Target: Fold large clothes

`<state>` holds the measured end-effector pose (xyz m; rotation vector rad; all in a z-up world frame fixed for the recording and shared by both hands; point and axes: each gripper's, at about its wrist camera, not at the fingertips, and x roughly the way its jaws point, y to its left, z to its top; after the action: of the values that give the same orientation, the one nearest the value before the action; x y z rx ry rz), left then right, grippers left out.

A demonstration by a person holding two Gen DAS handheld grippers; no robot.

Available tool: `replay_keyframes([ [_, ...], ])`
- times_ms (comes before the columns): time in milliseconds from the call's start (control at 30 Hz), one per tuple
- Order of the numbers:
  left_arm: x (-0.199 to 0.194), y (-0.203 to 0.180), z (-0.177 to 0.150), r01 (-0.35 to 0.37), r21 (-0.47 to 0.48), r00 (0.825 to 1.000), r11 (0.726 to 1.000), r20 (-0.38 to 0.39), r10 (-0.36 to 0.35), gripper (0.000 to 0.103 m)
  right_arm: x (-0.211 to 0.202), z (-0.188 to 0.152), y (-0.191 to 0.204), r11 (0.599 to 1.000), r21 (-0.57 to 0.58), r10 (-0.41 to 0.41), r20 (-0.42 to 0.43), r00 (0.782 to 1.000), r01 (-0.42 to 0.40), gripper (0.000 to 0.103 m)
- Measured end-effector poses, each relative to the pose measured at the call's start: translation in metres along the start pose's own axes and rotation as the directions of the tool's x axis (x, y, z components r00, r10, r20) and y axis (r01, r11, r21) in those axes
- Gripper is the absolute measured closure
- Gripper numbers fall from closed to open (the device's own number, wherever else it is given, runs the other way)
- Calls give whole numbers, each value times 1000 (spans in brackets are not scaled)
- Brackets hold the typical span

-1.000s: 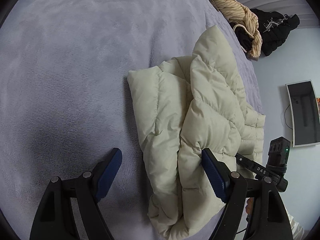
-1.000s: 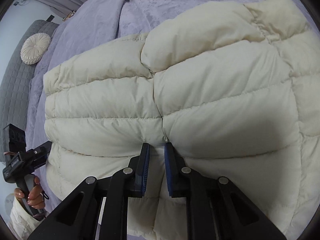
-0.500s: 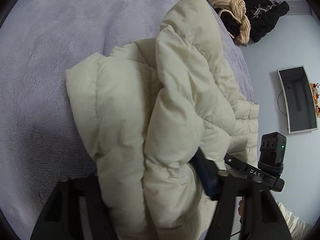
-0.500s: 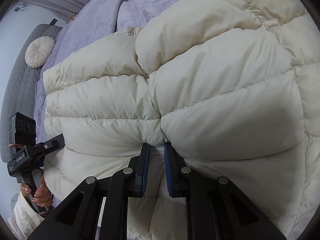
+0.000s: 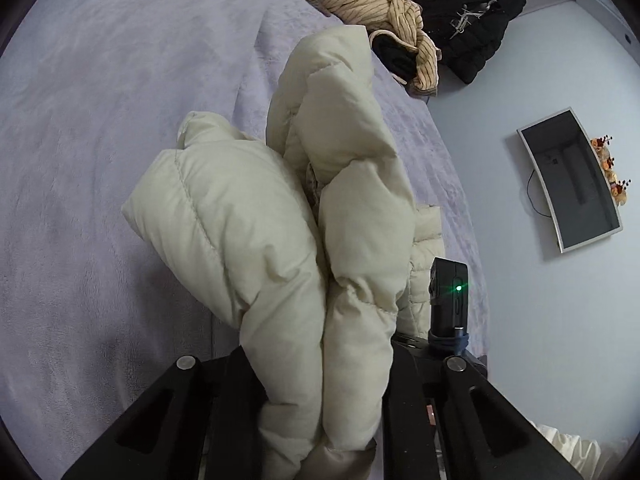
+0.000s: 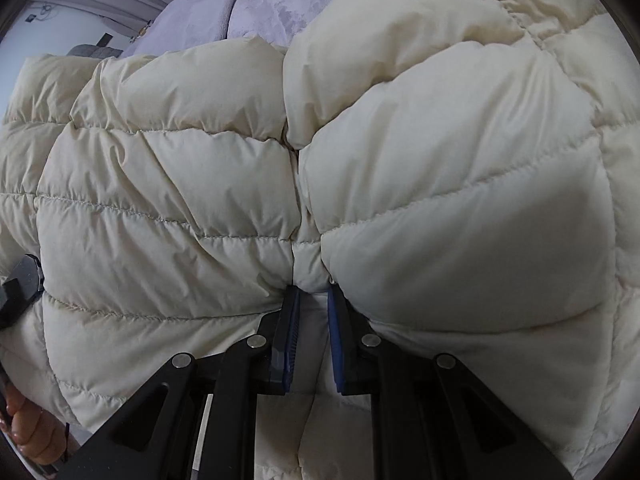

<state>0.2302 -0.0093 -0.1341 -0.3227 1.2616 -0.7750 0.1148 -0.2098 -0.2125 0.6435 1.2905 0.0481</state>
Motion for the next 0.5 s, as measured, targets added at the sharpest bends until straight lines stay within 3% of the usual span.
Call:
replay_keyframes([
  [67, -3, -8, 2, -21, 4, 1000, 1000, 16, 21, 86, -15, 5, 4, 1000, 11, 8, -4, 1000, -8, 89],
  [200, -8, -7, 7, -44, -17, 999, 999, 18, 45, 86, -70, 12, 15, 998, -47, 38, 166, 985, -31, 89],
  [267, -13, -1, 6, -51, -28, 999, 998, 17, 51, 86, -72, 24, 13, 999, -38, 14, 194, 981, -7, 89],
  [367, -11, -14, 4, -39, -38, 999, 999, 19, 40, 86, -25, 43, -3, 999, 33, 34, 97, 995, -37, 92],
  [433, -2, -21, 2, -36, -40, 999, 999, 5, 36, 86, 9, 48, -6, 997, 18, 69, 35, 997, -70, 98],
  [500, 9, -33, 0, -28, -29, 1000, 999, -5, 28, 86, 21, 49, -2, 998, -20, 64, 30, 998, -63, 99],
])
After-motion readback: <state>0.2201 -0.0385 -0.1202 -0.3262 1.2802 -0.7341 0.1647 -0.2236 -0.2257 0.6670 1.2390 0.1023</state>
